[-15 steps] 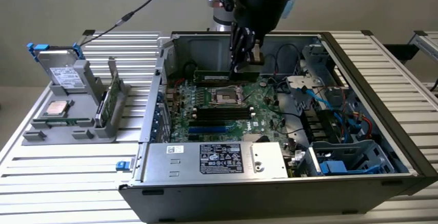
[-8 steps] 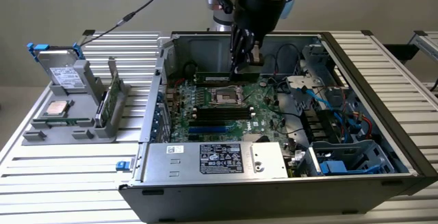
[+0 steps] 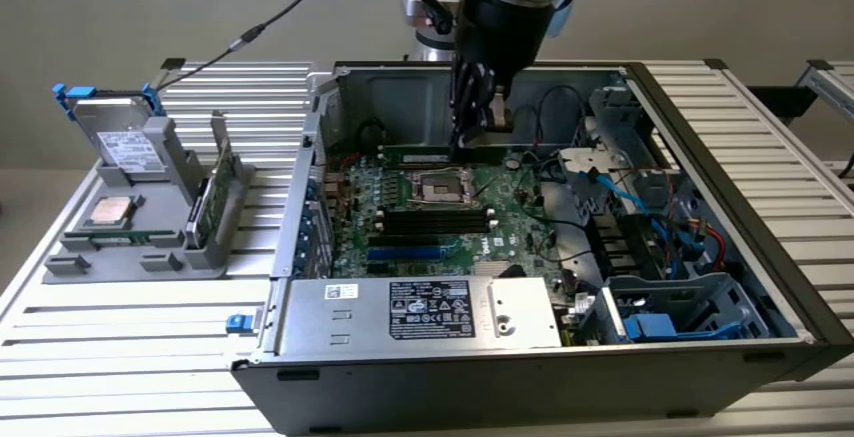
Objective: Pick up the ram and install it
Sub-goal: 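Pick up the ram and move it above insertion slot, then insert the ram into the slot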
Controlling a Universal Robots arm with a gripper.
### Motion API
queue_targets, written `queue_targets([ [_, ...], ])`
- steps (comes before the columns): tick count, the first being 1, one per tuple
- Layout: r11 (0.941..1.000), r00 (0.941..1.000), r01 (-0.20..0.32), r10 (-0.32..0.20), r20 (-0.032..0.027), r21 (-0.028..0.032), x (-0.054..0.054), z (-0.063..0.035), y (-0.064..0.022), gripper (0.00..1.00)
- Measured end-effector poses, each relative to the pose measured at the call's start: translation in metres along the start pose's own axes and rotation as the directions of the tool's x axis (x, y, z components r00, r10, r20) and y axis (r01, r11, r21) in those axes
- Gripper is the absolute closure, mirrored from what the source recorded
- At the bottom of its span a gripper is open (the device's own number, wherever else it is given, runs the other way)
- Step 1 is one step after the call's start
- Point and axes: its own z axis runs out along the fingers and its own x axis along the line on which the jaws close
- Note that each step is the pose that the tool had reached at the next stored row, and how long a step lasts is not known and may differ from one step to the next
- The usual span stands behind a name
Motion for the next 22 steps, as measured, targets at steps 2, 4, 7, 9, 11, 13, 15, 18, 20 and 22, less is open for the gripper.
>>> queue_targets([
  [2, 1.0, 1.0, -0.003, 0.003, -0.0027, 0.006, -0.001, 0.0017, -0.0004, 0.86],
  [4, 0.9999, 1.0, -0.006, 0.006, -0.0044, 0.0101, -0.001, 0.0035, -0.0008, 0.86],
  [7, 0.9999, 0.9999, -0.011, 0.011, -0.0069, 0.0131, -0.003, 0.0067, -0.0015, 0.86],
  [9, 0.9998, 0.9999, -0.014, 0.014, -0.0096, 0.0137, -0.003, 0.0092, -0.0019, 0.86],
  [11, 0.9998, 0.9998, -0.016, 0.016, -0.0129, 0.014, -0.004, 0.0116, -0.0023, 0.86],
  [13, 0.9997, 0.9997, -0.019, 0.019, -0.0159, 0.0142, -0.004, 0.0142, -0.0028, 0.86],
  [15, 0.9997, 0.9996, -0.021, 0.022, -0.0186, 0.0144, -0.005, 0.0167, -0.0032, 0.86],
  [18, 0.9994, 0.9993, -0.03, 0.03, -0.02, 0.0158, -0.005, 0.0206, -0.0038, 0.86],
  [20, 0.9991, 0.999, -0.04, 0.04, -0.0193, 0.017, -0.005, 0.0235, -0.0041, 0.86],
  [22, 0.9986, 0.9986, -0.05, 0.05, -0.0188, 0.0183, -0.005, 0.0262, -0.0045, 0.86],
])
